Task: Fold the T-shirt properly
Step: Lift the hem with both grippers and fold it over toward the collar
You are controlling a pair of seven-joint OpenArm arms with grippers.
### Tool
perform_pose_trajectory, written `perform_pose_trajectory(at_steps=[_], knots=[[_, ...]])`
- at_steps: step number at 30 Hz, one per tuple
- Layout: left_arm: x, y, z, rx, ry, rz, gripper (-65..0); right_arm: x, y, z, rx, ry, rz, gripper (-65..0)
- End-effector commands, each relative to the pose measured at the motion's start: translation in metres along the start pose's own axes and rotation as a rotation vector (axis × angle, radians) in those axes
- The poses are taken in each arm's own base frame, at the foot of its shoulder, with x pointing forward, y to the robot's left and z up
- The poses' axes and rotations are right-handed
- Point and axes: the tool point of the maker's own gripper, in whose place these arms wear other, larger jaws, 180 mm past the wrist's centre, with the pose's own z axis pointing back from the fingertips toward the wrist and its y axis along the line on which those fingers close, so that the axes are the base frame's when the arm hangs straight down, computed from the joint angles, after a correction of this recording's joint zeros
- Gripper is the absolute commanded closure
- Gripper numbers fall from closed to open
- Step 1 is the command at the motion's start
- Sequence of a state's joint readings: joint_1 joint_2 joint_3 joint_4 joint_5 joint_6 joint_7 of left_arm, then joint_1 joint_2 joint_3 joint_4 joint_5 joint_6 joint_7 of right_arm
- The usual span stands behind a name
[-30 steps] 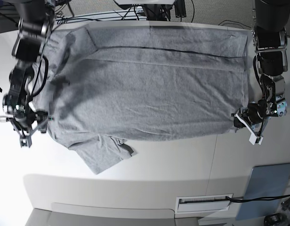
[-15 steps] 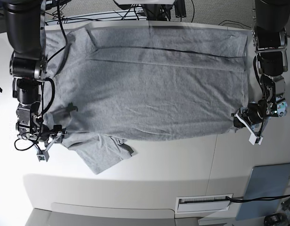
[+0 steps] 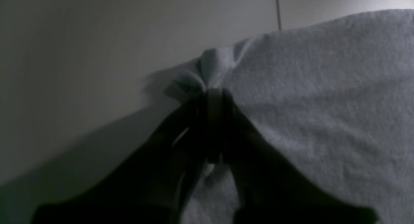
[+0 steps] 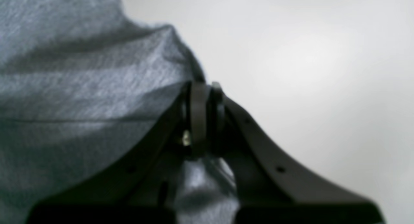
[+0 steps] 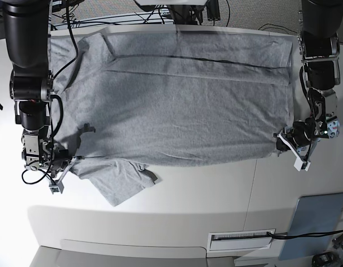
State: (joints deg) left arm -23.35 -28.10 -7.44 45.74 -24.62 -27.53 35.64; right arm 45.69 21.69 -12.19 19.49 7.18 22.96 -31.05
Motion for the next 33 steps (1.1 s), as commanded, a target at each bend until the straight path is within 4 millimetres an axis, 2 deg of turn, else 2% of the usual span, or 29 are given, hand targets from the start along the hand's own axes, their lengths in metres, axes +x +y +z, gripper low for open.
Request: perform_pose_trajectory(at_steps=[1, 7, 11, 15, 18, 20, 23, 28, 33], knots=[[0.016, 0.01, 0.007, 0.028, -0.032, -0.023, 0.0, 0.0, -0.018, 0.007, -0.057, 0.034, 0.021, -1.1], [0.042, 0.006, 0.019, 0.013, -0.102, -0.07, 0.0, 0.026, -0.018, 0.019, -0.072, -0.001, 0.059, 0.0], [0.051, 0.01, 0.033, 0.005, -0.123, -0.047, 0.0, 0.043, -0.021, 0.033, -0.104, -0.037, 0.108, 0.0], [0.056, 0.022, 0.046, 0.023, -0.131, -0.068, 0.0, 0.055, -0.031, 0.062, -0.21, -0.11, 0.157, 0.0], [0.057, 0.024, 0.053, 0.005, -0.132, -0.047, 0.0, 0.058, -0.027, 0.09, -0.272, -0.161, 0.235, 0.0], [0.053, 0.023, 0.055, -0.007, -0.122, -0.04, 0.0, 0.053, -0.026, 0.105, -0.316, -0.17, 0.283, 0.0], [0.038, 0.021, 0.056, -0.015, -0.101, -0.044, 0.0, 0.038, -0.028, 0.116, -0.333, -0.193, 0.268, 0.0], [0.006, 0.016, 0.064, -0.027, -0.084, -0.061, 0.0, -0.002, -0.035, 0.131, -0.352, -0.186, 0.228, 0.0], [-0.007, 0.016, 0.084, -0.033, -0.138, -0.01, 0.0, -0.039, -0.029, 0.148, -0.359, -0.182, 0.244, 0.0]])
